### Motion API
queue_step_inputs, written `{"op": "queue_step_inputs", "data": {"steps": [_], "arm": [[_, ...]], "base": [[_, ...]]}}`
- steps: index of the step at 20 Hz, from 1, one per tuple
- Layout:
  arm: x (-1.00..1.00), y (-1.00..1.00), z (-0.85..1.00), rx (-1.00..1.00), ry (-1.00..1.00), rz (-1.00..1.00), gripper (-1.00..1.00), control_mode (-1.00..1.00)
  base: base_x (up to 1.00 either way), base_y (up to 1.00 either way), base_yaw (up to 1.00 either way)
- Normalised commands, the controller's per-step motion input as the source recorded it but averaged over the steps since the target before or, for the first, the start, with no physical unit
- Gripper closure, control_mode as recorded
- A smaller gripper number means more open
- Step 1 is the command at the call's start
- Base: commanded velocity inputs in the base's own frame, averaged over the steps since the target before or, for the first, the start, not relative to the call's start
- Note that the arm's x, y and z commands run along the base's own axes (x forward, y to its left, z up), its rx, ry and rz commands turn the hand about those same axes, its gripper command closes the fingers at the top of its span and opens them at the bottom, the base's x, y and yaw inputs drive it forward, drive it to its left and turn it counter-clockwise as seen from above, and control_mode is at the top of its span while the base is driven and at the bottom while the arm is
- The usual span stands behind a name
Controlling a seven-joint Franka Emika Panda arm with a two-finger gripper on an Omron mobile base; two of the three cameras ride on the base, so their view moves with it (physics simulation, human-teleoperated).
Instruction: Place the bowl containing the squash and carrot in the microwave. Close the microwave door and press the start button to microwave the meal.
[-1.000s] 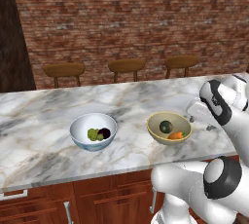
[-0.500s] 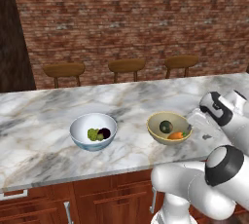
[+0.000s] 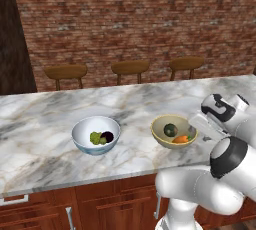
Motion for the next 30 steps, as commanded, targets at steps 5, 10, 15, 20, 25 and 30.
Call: {"op": "queue_step_inputs", "data": {"steps": [5,10,15,20,25,30], "arm": [[0.24,0.0,-0.18,0.03,0.0,0.0,-1.0,-1.0],[0.17,0.0,-0.25,0.0,0.0,0.0,-1.0,-1.0],[0.11,0.06,-0.19,0.0,0.0,0.0,1.0,-1.0],[0.05,0.15,-0.12,0.0,0.0,0.0,1.0,-1.0],[0.0,0.01,-0.01,0.0,0.0,0.0,1.0,-1.0],[0.0,0.0,0.0,0.0,0.0,0.0,1.0,-1.0]], "base": [[0.0,0.0,0.0],[0.0,0.0,0.0],[0.0,0.0,0.0],[0.0,0.0,0.0],[0.0,0.0,0.0],[0.0,0.0,0.0]]}}
